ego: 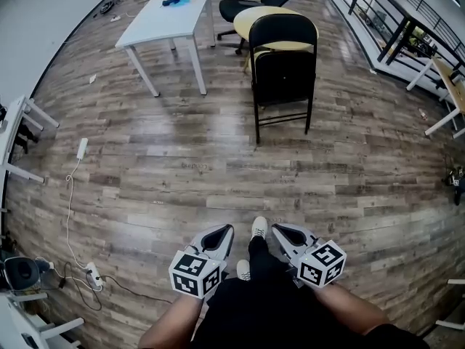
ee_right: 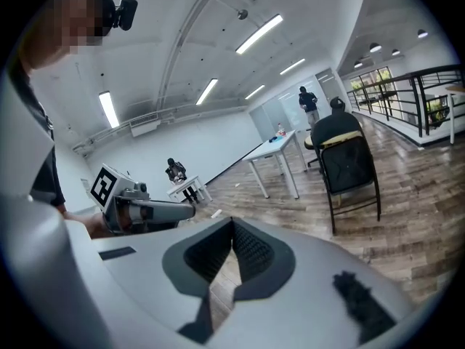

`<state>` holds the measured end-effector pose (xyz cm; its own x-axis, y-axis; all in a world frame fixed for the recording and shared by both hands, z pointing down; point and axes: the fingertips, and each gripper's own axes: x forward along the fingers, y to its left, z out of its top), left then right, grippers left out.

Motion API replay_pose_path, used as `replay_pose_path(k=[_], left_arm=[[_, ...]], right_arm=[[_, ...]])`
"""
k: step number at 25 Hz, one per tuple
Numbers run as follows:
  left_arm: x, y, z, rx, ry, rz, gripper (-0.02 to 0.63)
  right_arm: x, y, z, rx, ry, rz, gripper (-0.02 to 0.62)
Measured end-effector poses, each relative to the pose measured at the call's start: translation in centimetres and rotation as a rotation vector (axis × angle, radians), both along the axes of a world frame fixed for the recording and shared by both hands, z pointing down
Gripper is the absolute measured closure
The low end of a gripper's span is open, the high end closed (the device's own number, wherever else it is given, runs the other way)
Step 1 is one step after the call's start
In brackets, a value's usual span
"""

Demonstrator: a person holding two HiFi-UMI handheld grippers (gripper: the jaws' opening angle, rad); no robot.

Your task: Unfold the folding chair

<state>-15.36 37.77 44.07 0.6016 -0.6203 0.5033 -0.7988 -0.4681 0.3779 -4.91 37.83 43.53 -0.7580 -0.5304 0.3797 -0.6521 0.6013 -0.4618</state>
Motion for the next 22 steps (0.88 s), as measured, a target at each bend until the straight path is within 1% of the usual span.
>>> replay_pose_path(k=[4,10,14,18,22], left_arm=[[0.0,-2.5,0.7,-0.023,-0.006,0.002,0.598],[0.2,-7.1,-0.4,-0.002,-0.014,0.002,0.598],[0.1,-9.7,-1.1,0.001,-0.014,-0.016,0.598],[0.6,-11.7,-1.7,-0.015,0.022,-0.030,0.598],[1.4,-14.1,-2.3,-0.005,0.013,-0.030,0.598]], right_arm=[[1.0,-2.5,1.1,-0.039,-0.003,0.038,0.589],[2.2,-6.8,1.1,-0.057,-0.031,0.093,0.589],[2.8,-10.0,0.6,-0.050,-0.043,0.103,0.589],[3.1,-13.2,-0.3,-0.024,-0.061,0.112,0.589],[3.5,-16.2,-1.6,0.009,-0.075,0.107,0.589]])
